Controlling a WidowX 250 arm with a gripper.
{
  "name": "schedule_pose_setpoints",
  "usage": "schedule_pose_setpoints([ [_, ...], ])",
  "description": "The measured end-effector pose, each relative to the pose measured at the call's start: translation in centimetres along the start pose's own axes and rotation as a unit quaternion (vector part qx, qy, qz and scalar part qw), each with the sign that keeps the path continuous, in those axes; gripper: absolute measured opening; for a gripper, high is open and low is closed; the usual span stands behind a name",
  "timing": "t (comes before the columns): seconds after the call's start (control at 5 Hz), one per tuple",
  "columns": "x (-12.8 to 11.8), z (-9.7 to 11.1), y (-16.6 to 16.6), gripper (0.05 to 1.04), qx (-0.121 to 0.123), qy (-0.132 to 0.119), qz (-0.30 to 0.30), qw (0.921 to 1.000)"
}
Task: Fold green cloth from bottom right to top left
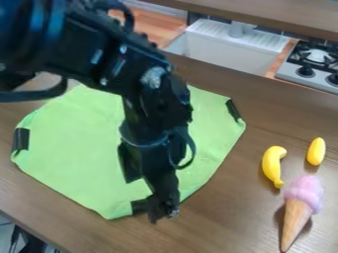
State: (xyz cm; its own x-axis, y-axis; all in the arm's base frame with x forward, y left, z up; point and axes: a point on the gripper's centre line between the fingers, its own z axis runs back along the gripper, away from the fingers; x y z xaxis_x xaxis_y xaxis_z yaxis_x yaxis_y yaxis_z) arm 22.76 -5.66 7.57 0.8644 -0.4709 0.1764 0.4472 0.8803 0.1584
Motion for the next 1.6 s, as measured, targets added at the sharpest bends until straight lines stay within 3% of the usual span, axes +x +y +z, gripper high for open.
schedule_pose_setpoints([
  [0.6, 0.1, -2.8, 0.5, 1.001, 0.021, -0.001, 0.016, 0.9997],
  [0.8, 0.4, -4.0, 0.6, 0.955, 0.025, 0.008, 0.03, 0.9992],
  [1.2, 0.9, -4.5, 0.7, 0.375, 0.014, 0.014, 0.062, 0.9979],
  [1.4, 0.4, -3.9, 1.0, 0.163, 0.0, 0.022, 0.067, 0.9975],
  [1.6, 0.4, -3.0, 2.0, 0.073, -0.009, 0.021, 0.08, 0.9966],
])
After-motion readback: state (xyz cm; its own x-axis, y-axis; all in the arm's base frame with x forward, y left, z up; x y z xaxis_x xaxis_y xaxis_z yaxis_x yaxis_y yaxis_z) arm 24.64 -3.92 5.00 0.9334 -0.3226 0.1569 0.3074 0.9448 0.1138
